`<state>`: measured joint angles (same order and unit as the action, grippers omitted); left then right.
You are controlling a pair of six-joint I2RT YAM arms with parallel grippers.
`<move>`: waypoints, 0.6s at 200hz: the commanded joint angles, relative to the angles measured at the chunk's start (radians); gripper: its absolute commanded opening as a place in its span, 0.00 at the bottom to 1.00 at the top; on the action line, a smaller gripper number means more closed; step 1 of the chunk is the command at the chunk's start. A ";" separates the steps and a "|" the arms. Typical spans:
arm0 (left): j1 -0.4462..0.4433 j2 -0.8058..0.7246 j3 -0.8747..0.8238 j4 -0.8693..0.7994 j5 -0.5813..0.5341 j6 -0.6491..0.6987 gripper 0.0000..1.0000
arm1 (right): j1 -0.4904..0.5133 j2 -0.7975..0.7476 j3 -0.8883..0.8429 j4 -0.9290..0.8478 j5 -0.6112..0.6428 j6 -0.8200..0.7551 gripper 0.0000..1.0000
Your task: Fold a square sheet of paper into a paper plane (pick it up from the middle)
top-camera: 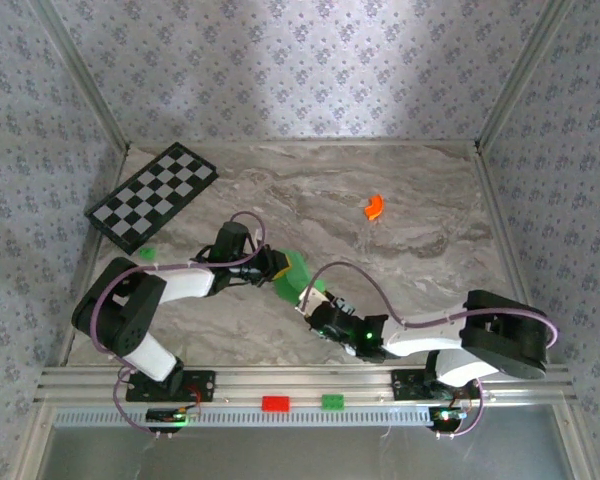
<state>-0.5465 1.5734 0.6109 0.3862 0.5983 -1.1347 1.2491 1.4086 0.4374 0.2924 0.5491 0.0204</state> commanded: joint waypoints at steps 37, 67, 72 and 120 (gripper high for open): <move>-0.009 0.021 0.029 0.005 0.030 0.015 0.11 | -0.011 0.085 0.036 0.055 0.044 -0.001 0.37; -0.009 0.022 0.027 0.018 0.035 0.010 0.10 | -0.018 0.111 0.029 0.095 0.037 0.013 0.30; -0.010 0.022 0.026 0.017 0.035 0.010 0.10 | -0.017 0.113 0.026 0.104 0.031 0.017 0.28; -0.009 0.022 0.022 0.014 0.035 0.010 0.10 | -0.028 0.121 0.015 0.123 0.013 0.053 0.19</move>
<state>-0.5465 1.5806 0.6128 0.3901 0.6132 -1.1351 1.2293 1.5131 0.4515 0.3866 0.5613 0.0391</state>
